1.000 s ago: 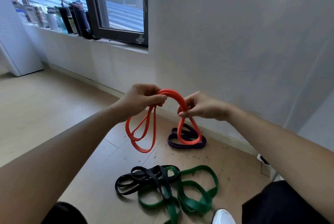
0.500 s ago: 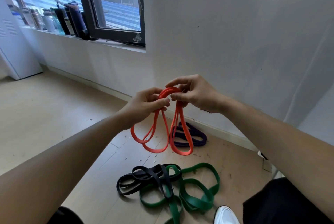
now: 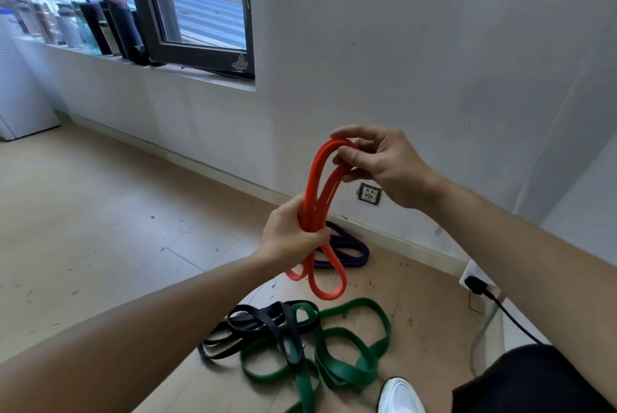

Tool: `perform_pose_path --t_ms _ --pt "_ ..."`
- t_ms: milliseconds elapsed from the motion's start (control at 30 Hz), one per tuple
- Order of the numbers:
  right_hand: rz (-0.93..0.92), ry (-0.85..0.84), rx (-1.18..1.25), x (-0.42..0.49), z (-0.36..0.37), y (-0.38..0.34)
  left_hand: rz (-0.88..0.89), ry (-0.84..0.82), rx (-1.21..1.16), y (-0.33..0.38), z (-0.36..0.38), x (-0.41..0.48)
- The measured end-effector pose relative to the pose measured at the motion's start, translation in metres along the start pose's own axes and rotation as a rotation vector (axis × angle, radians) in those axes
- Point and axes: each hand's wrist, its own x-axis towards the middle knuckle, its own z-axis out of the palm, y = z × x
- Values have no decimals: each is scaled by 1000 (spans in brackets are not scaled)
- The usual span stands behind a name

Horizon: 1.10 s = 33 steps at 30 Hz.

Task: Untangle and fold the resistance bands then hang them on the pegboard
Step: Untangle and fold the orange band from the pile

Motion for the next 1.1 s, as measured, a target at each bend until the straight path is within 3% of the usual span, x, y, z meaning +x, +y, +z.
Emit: perform_pose_path --t_ms 200,333,633,800,1100 --pt "122 125 135 -9 -32 17 -58 -203 145 -3 -22 8" --pt "270 164 55 -18 -53 41 -20 -282 266 -9 -39 19" --pt "570 -160 -343 -13 -57 120 -27 -504 699 -54 -52 49" --pt "727 -225 -426 3 -55 187 -49 -601 775 -112 -19 72" --pt "858 -26 -373 4 -43 364 -85 -707 774 -263 48 119"
